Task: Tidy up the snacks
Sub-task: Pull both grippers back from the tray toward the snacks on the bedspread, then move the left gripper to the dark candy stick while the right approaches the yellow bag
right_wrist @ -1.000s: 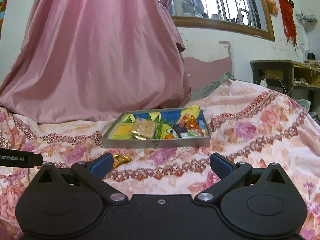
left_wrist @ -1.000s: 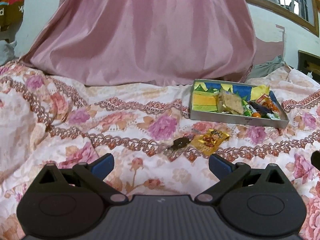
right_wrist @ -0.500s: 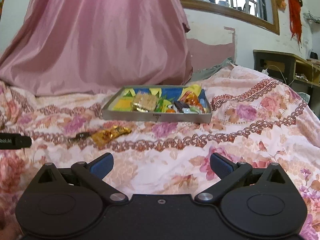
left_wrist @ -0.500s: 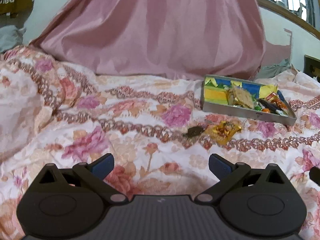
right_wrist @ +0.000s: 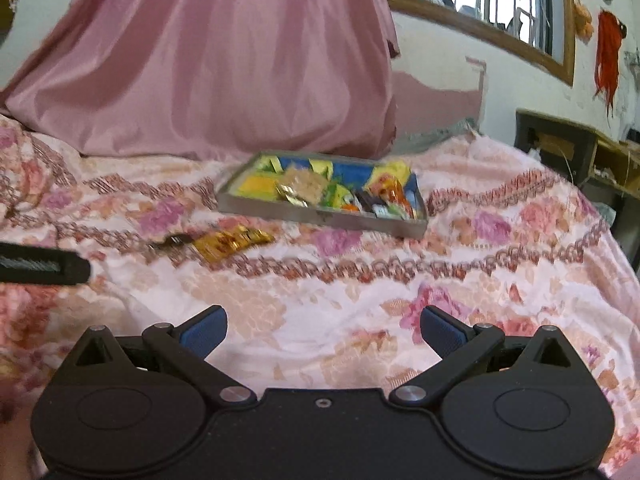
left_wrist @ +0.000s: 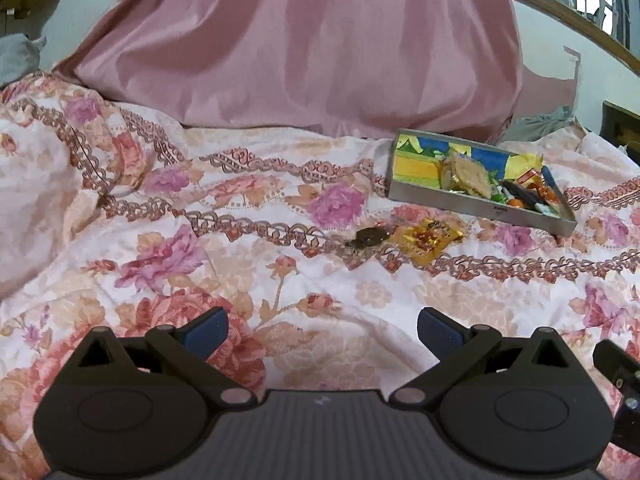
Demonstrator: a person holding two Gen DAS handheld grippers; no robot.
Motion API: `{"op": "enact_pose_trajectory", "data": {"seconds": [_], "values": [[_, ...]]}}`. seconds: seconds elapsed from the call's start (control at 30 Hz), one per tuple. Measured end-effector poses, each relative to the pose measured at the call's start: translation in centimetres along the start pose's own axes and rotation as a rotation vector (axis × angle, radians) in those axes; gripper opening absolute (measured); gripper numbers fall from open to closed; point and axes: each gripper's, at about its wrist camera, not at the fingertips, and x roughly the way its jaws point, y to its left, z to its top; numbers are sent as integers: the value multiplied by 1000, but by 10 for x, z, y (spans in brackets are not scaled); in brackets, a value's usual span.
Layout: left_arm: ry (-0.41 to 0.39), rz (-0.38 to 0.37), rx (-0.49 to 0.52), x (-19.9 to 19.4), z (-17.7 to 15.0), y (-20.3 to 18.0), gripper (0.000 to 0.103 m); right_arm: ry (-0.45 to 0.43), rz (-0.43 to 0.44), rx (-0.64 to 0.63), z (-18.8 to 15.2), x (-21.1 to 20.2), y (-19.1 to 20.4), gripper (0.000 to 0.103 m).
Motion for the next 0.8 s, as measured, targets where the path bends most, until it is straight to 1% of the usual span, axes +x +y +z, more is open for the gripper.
{"op": "enact_pose_trajectory", "data": {"seconds": [0.07,0.13,0.2,0.33,0.47,0.5,0.57,0.63,0.67,0.73,0.8], "values": [[10,-6,8,-9,4,0,103,1,2,14,10,-8,1,102],[32,-5,17,-16,11,1,102,19,-20,14,23,-11,7,102],[47,6,23,-24,19,3,102,27,-33,9,36,-13,14,102],[50,36,2,-37,35,12,102,32,-38,-25,62,-16,36,102],[153,48,29,-30,49,20,102,28,-4,-62,83,-18,58,102],[168,42,36,-28,52,22,102,26,10,-70,86,-20,61,102],[190,44,50,-21,56,28,102,50,41,-75,90,-18,67,102],[213,49,68,-13,61,34,102,83,61,-44,91,-12,66,102],[216,50,67,-9,64,37,102,98,54,-20,92,-8,64,102],[208,48,51,0,68,44,102,139,31,50,92,5,57,102],[194,49,33,11,72,51,102,160,25,103,89,17,46,102]]}}
